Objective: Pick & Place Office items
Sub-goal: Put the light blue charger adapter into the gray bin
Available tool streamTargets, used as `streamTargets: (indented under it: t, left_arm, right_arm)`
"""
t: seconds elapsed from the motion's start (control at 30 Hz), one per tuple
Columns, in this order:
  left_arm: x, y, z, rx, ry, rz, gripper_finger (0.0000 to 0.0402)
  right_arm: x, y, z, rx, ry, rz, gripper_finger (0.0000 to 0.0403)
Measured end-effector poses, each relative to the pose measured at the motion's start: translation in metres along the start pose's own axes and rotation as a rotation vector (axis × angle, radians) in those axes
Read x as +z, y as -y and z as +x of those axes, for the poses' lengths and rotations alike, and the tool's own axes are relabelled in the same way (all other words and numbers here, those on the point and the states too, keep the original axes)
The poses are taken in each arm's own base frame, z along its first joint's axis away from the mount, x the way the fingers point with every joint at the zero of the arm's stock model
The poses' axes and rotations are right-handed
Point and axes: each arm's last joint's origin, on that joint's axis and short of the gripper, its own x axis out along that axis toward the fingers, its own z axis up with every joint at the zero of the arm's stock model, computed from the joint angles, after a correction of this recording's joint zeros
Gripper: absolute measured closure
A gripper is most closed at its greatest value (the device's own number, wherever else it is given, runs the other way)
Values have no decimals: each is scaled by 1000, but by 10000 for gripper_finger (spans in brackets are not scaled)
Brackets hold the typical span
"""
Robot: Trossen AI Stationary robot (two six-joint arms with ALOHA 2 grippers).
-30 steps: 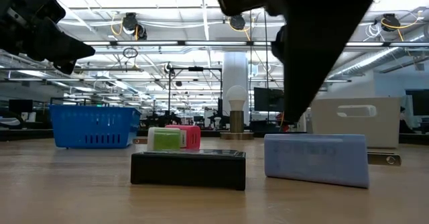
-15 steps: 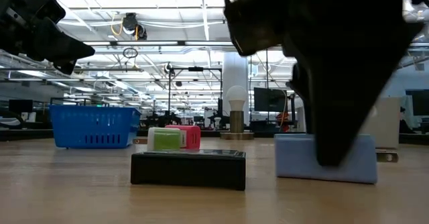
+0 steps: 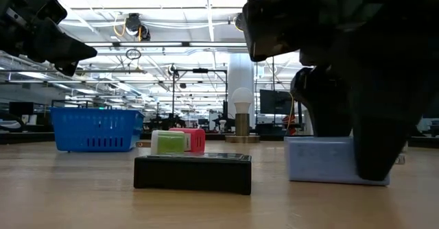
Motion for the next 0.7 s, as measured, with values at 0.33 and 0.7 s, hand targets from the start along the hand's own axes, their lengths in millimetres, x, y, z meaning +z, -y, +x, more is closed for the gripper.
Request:
streamTargets:
  t: [0.33, 0.7]
  left_arm:
    - [0, 0, 0, 0, 0, 3, 376]
    - [0, 0, 0, 0, 0, 3, 376]
  right_arm:
    - [0, 1, 1, -33, 22, -24, 168]
    - [0, -8, -26, -60, 171, -126, 199]
